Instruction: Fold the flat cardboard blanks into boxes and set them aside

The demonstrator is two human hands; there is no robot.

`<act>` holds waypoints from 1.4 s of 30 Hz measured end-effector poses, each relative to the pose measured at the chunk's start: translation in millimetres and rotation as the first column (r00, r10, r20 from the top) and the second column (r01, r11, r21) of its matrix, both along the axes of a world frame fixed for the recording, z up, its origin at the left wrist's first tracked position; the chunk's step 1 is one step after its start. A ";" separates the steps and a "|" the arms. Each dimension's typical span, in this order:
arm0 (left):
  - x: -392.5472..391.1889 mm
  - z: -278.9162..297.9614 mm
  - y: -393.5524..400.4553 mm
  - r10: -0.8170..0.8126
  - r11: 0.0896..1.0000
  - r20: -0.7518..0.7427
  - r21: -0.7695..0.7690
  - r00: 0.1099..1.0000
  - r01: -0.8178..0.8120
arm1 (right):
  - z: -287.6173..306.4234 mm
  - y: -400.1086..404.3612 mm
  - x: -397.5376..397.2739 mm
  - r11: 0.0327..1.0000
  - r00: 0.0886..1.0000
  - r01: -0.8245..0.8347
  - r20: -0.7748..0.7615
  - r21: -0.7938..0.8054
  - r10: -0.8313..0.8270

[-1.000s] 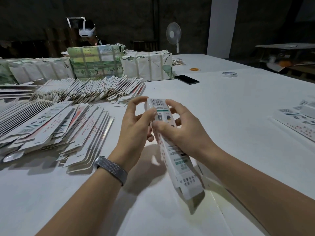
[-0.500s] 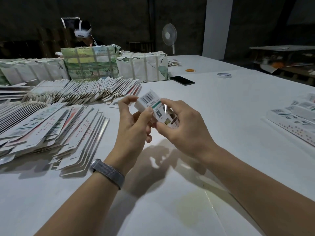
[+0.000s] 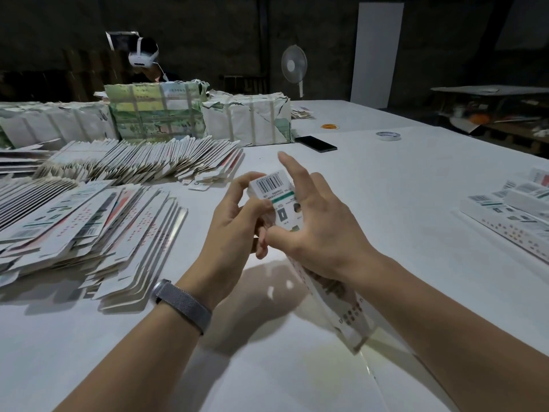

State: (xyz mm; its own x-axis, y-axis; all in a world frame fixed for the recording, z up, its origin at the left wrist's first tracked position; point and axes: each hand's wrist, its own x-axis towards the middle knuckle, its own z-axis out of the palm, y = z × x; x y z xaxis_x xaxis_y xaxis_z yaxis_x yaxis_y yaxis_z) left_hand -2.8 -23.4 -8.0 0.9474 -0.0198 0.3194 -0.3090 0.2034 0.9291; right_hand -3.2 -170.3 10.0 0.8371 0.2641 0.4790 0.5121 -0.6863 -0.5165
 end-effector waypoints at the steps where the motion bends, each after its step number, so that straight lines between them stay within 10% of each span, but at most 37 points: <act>1: -0.5 0.3 -0.4 -0.009 1.000 0.006 -0.005 1.000 0.009 | 0.4 -0.4 0.9 1.000 1.000 0.003 0.002 -0.019 -0.003; 15: 2.9 -4.9 8.8 0.053 0.997 -0.029 0.062 0.998 -0.051 | 10.6 -22.8 16.4 0.981 0.990 0.121 0.055 0.151 -0.131; 22: 8.9 -16.7 14.1 0.210 0.955 -0.055 0.226 0.976 -0.192 | 24.0 -87.7 21.6 0.931 0.935 0.354 0.023 -0.085 -0.353; 31: 32.9 -38.4 19.9 0.157 0.904 -0.036 0.408 0.987 -0.128 | 29.6 -279.1 3.8 0.548 0.661 0.611 -0.012 -0.571 -0.750; 42: 34.4 -45.1 29.4 0.097 0.898 -0.081 0.436 0.992 -0.052 | 12.8 -342.4 23.9 0.344 0.648 0.632 0.230 -0.695 -0.726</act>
State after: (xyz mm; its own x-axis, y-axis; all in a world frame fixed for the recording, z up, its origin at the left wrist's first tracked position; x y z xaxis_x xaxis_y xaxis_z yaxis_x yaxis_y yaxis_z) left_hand 31.6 6.0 -53.1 0.9777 -0.0628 0.2005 -0.2099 -0.2450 0.9465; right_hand 20.7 -512.8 22.8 0.9131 -0.2317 0.3355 -0.3214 -0.9154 0.2426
